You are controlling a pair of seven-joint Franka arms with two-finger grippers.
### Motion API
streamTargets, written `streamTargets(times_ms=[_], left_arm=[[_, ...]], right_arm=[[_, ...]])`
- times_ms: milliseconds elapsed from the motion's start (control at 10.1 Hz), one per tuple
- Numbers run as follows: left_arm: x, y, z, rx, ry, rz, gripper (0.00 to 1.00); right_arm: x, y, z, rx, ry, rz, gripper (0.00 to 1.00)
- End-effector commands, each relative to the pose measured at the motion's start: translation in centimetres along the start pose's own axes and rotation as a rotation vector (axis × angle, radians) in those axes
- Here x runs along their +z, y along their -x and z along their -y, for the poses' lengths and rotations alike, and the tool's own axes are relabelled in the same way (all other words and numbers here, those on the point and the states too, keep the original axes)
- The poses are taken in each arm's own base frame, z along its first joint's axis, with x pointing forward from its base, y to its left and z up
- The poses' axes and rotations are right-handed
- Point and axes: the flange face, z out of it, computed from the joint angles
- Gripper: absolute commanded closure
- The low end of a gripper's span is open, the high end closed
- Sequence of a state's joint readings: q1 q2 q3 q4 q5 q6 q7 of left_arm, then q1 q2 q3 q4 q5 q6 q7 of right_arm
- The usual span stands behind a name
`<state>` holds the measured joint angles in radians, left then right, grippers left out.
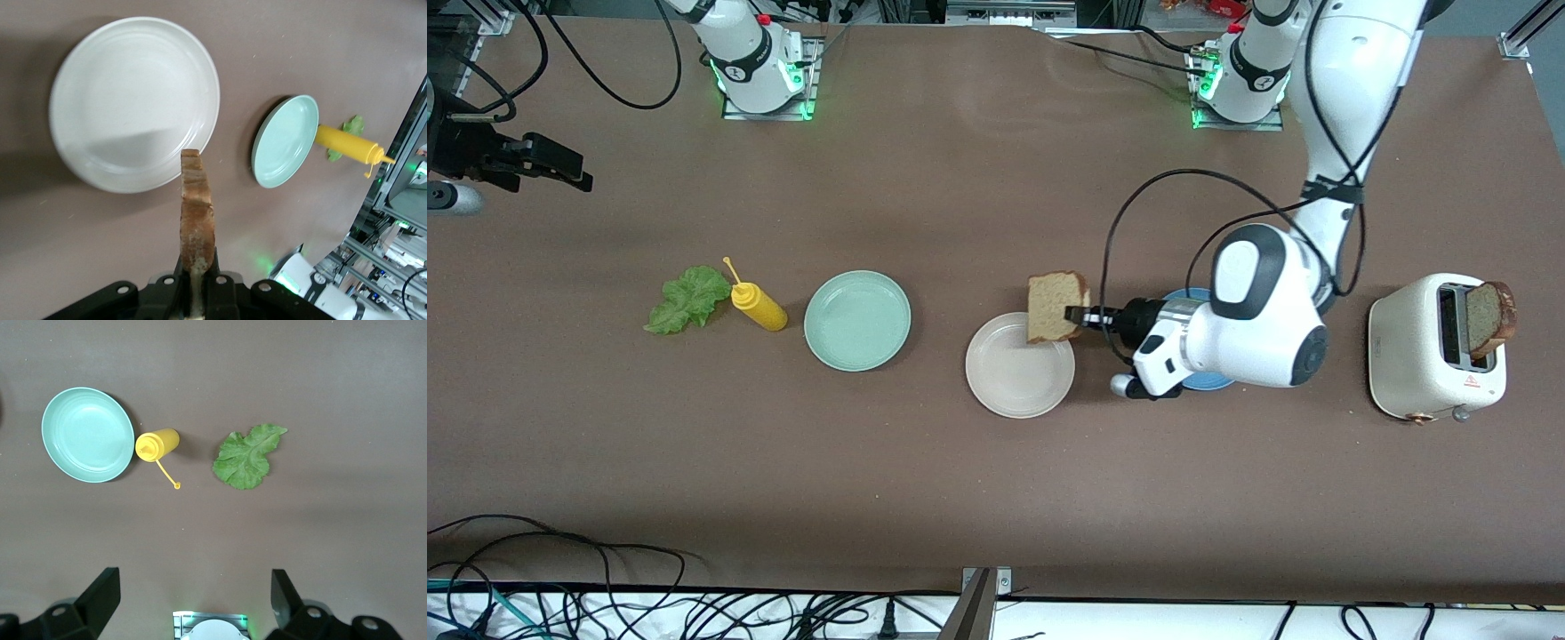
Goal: Make sandwich on beige plate with both arms
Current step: 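Carry the bread slice past the blue plate to the beige plate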
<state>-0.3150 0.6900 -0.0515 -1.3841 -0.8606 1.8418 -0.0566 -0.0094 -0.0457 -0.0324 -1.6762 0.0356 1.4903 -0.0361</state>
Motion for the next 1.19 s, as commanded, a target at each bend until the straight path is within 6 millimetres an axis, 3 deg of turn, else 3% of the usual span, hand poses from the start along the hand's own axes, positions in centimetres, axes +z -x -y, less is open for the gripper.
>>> streamTargets(times_ms=[0, 494, 890, 989, 1087], left_arm=[[1.9, -1.8, 0.3, -0.064, 0.122, -0.005, 1.0], [6.5, -4.5, 1.2, -0.079, 0.133, -0.106, 1.0], [8.0, -5.1, 2.6, -0.065, 0.119, -0.107, 1.0], [7.9, -5.4, 3.2, -0.044, 0.118, -0.109, 0.92], [8.0, -5.6, 3.7, -0.032, 0.114, -0.11, 0.55]], right_arm=[[-0.4, 0.0, -0.1, 0.011, -0.014, -0.001, 0.0], [-0.5, 0.0, -0.3, 0.012, -0.002, -0.006, 0.0], [-0.6, -0.2, -0.4, 0.014, 0.0, -0.025, 0.0], [-0.6, -0.3, -0.5, 0.016, 0.002, -0.03, 0.0], [-0.3, -0.4, -0.6, 0.017, 0.003, -0.016, 0.0]])
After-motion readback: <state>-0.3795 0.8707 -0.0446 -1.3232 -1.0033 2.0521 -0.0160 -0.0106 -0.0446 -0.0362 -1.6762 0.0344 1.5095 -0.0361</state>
